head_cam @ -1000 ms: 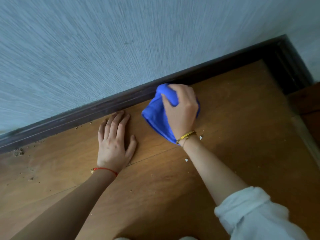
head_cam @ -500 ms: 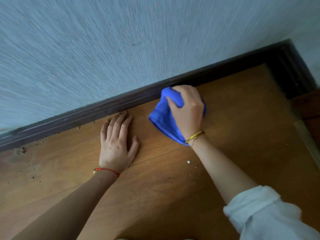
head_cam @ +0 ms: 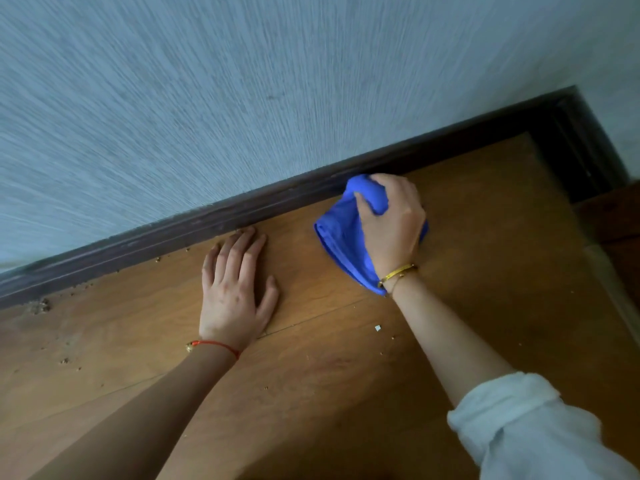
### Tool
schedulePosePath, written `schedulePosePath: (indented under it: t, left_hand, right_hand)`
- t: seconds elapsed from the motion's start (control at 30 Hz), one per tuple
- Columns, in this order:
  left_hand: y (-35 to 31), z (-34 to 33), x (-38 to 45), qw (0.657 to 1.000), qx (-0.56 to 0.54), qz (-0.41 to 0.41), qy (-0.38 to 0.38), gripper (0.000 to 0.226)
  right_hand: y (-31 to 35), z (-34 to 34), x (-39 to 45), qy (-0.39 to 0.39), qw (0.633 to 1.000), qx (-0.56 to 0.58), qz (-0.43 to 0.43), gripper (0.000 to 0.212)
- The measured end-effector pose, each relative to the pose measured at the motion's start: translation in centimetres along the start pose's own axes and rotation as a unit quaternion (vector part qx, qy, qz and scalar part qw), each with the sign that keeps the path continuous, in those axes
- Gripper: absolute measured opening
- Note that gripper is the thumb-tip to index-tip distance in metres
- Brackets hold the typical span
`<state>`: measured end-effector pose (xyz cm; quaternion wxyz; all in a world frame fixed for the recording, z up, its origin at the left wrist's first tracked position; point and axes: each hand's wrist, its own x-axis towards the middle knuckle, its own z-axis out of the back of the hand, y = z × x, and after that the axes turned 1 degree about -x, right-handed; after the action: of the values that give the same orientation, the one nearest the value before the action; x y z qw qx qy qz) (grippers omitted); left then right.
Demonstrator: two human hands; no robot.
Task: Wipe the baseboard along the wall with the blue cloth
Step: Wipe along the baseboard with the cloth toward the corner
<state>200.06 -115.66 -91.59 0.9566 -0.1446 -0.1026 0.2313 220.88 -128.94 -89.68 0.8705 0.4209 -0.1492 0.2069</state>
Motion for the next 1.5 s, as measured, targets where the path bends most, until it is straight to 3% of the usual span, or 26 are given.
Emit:
schedulePosePath:
  t: [0.13, 0.2, 0.33, 0.4, 0.6, 0.67, 0.83, 1.1, 1.27, 1.5]
  left_hand:
    - [-0.1, 0.0, 0.0, 1.0, -0.001, 0.002, 0.002, 0.06]
    - [-0.1, 0.0, 0.0, 1.0, -0.003, 0.002, 0.0, 0.06]
    - [-0.1, 0.0, 0.0, 1.0, -0.004, -0.002, -0.007, 0.059]
    - [-0.1, 0.0, 0.0, 1.0, -0.003, -0.005, -0.008, 0.059]
    - [-0.1, 0.0, 0.0, 1.0, -0.004, 0.002, 0.0, 0.059]
    - [-0.1, 0.0, 0.0, 1.0, -0.004, 0.0, -0.004, 0.059]
    - [-0.1, -0.1, 0.0, 1.0, -0.002, -0.006, -0.012, 0.059]
    - [-0.1, 0.0, 0.0, 1.0, -0.002, -0.002, -0.005, 0.06]
    - [0.0, -0.1, 0.0, 1.0, -0.002, -0.004, -0.012, 0.059]
    - [-0.1, 0.0, 0.0, 1.0, 0.002, 0.0, -0.002, 0.059]
  right_hand:
    - [-1.6, 1.6, 3.2, -0.113, 0.986, -0.005, -0.126, 0.023]
    - [-0.6, 1.2, 2.6, -0.1, 0.988, -0.004, -0.114, 0.023]
    - [2.4, -0.7, -1.1, 0.006, 1.0, 0.001, 0.003, 0.023]
    - [2.5, -0.7, -1.2, 0.023, 1.0, 0.008, 0.011, 0.02]
    - [-0.2, 2.0, 3.1, -0.133, 0.98, 0.03, -0.145, 0.022]
    - [0.8, 1.4, 2.7, -0.125, 0.981, 0.03, -0.143, 0.021]
    - [2.5, 0.2, -0.2, -0.019, 0.998, 0.042, -0.037, 0.019]
    - [1.5, 0.9, 1.8, -0.117, 0.986, 0.034, -0.116, 0.017]
    - [3.4, 0.0, -0.4, -0.003, 0.999, 0.041, -0.009, 0.015]
    - [1.0, 1.5, 2.6, -0.104, 0.987, 0.019, -0.119, 0.02]
